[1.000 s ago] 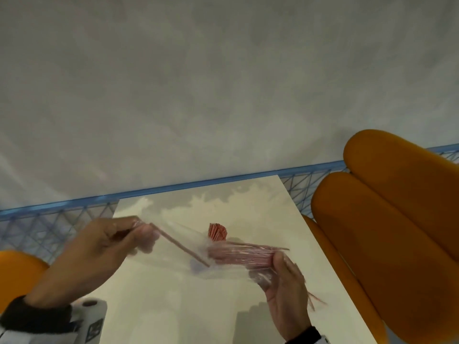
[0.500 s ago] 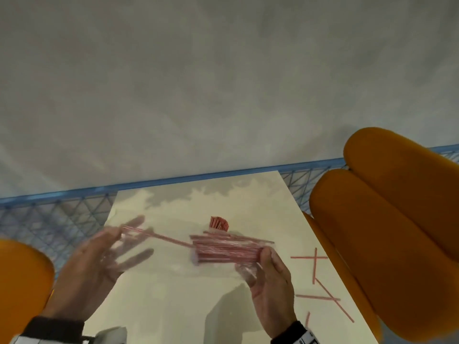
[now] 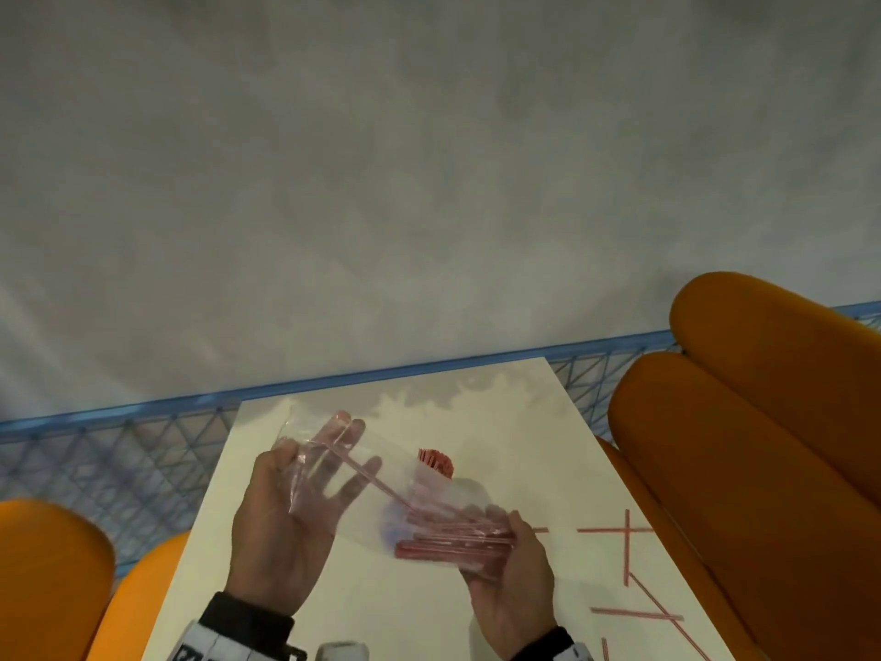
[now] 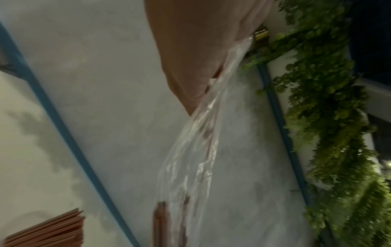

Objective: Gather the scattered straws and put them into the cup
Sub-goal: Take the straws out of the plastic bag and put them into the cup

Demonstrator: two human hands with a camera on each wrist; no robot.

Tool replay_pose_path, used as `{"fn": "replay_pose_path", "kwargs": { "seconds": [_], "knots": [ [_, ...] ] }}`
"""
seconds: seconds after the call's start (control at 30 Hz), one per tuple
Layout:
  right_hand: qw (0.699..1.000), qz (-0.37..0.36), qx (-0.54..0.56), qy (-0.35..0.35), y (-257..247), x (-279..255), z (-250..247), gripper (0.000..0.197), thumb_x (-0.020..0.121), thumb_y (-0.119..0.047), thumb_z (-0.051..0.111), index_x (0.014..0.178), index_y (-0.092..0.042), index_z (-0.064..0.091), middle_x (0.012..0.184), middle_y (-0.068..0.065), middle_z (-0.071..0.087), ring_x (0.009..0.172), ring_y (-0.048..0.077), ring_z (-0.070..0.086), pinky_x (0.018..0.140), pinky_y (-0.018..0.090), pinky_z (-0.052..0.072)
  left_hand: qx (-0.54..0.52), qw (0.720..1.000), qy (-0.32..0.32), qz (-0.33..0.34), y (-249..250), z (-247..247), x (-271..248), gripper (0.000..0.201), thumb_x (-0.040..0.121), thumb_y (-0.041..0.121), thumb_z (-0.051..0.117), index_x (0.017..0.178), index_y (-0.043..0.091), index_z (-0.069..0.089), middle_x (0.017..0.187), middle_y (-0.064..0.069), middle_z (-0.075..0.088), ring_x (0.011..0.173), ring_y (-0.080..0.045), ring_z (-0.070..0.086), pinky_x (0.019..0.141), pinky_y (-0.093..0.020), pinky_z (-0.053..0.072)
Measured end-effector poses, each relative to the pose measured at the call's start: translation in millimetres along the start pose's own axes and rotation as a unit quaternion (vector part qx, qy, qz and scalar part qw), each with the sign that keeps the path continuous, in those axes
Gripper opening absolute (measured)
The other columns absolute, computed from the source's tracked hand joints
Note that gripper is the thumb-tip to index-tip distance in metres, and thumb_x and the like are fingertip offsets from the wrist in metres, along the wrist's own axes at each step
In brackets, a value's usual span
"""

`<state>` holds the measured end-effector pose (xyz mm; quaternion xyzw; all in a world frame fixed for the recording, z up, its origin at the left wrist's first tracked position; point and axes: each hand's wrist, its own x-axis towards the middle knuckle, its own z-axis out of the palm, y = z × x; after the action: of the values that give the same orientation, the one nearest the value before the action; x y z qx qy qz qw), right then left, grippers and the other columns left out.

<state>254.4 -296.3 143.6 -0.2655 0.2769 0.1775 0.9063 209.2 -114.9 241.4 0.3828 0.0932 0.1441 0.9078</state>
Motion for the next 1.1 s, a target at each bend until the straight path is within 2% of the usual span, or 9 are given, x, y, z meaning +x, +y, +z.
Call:
{"fn": "replay_pose_path", "kwargs": {
  "seconds": [0.2, 0.37, 0.53, 0.6, 0.8, 0.87, 0.93, 0.97, 1.1],
  "knots": [
    [0.996, 0.034, 0.087, -0.012, 7, 8, 6, 0.032, 0.101, -0.024, 0.035, 0.100, -0.006, 0.061, 0.101, 0.021, 0.067, 0.087, 0.036, 0.063, 0.061, 0.043, 0.061, 0.078, 0.996, -0.032, 0.024, 2, 27, -10, 0.026, 0.097, 0.028, 0.040, 0.084, 0.008, 0.050, 0.126, -0.016, 0.065, 0.121, -0.030, 0.061, 0.094, -0.054, 0.050],
    [0.988, 0.068, 0.132, -0.040, 15, 22, 2, 0.031, 0.095, -0.011, 0.033, 0.110, -0.003, 0.059, 0.095, 0.019, 0.067, 0.088, 0.033, 0.062, 0.073, 0.042, 0.059, 0.088, 0.993, -0.079, 0.006, 9, 41, -20, 0.038, 0.102, 0.022, 0.033, 0.088, 0.010, 0.067, 0.129, -0.018, 0.063, 0.120, -0.031, 0.061, 0.097, -0.055, 0.047],
    [0.977, 0.109, 0.173, -0.067, 20, 22, 1, 0.041, 0.098, -0.013, 0.027, 0.116, 0.007, 0.057, 0.122, 0.031, 0.061, 0.106, 0.047, 0.060, 0.070, 0.063, 0.056, 0.187, 0.978, -0.094, 0.026, 20, 49, -23, 0.034, 0.097, 0.019, 0.037, 0.101, -0.001, 0.064, 0.124, -0.018, 0.066, 0.120, -0.031, 0.061, 0.094, -0.052, 0.051],
    [0.973, 0.135, 0.167, -0.083, 21, 22, -1, 0.041, 0.097, -0.012, 0.025, 0.105, 0.008, 0.061, 0.119, 0.035, 0.061, 0.105, 0.054, 0.059, 0.079, 0.067, 0.051, 0.222, 0.970, -0.092, 0.040, 26, 48, -23, 0.034, 0.097, 0.019, 0.037, 0.102, 0.000, 0.065, 0.123, -0.016, 0.067, 0.120, -0.030, 0.061, 0.092, -0.053, 0.053],
    [0.968, 0.159, 0.154, -0.116, 36, 36, -18, 0.061, 0.082, 0.001, 0.024, 0.141, 0.007, 0.037, 0.144, 0.034, 0.039, 0.133, 0.054, 0.033, 0.104, 0.072, 0.027, 0.277, 0.955, -0.096, 0.048, 35, 48, -26, 0.031, 0.097, 0.020, 0.039, 0.096, 0.001, 0.063, 0.120, -0.012, 0.069, 0.115, -0.029, 0.064, 0.084, -0.054, 0.057],
    [0.974, 0.132, 0.145, -0.110, 40, 34, -15, 0.055, 0.082, 0.003, 0.038, 0.136, 0.009, 0.043, 0.137, 0.035, 0.047, 0.130, 0.050, 0.041, 0.107, 0.067, 0.028, 0.299, 0.948, -0.099, 0.048, 32, 47, -28, 0.032, 0.095, 0.025, 0.041, 0.093, 0.010, 0.069, 0.120, -0.010, 0.069, 0.115, -0.028, 0.064, 0.086, -0.056, 0.055],
    [0.985, 0.107, 0.111, -0.075, 46, 37, -18, 0.078, 0.053, 0.003, 0.074, 0.127, 0.012, 0.050, 0.121, 0.033, 0.060, 0.119, 0.047, 0.054, 0.111, 0.060, 0.030, 0.285, 0.953, -0.097, 0.035, 28, 47, -31, 0.037, 0.096, 0.025, 0.040, 0.079, 0.020, 0.073, 0.120, -0.012, 0.069, 0.116, -0.029, 0.063, 0.087, -0.059, 0.054],
    [0.985, 0.111, 0.109, -0.072, 46, 35, -17, 0.080, 0.047, 0.003, 0.075, 0.123, 0.011, 0.052, 0.122, 0.033, 0.059, 0.117, 0.046, 0.056, 0.110, 0.059, 0.032, 0.269, 0.958, -0.095, 0.029, 26, 48, -31, 0.042, 0.098, 0.023, 0.038, 0.075, 0.022, 0.073, 0.120, -0.013, 0.069, 0.116, -0.030, 0.063, 0.087, -0.059, 0.053],
    [0.965, 0.162, 0.190, -0.080, 42, 31, -17, 0.056, 0.069, 0.008, 0.024, 0.117, 0.009, 0.052, 0.128, 0.037, 0.050, 0.108, 0.060, 0.052, 0.078, 0.076, 0.045, 0.203, 0.974, -0.098, 0.010, 24, 56, -31, 0.039, 0.101, 0.021, 0.037, 0.075, 0.015, 0.065, 0.122, -0.017, 0.066, 0.118, -0.031, 0.062, 0.086, -0.061, 0.053]
  ]
}}
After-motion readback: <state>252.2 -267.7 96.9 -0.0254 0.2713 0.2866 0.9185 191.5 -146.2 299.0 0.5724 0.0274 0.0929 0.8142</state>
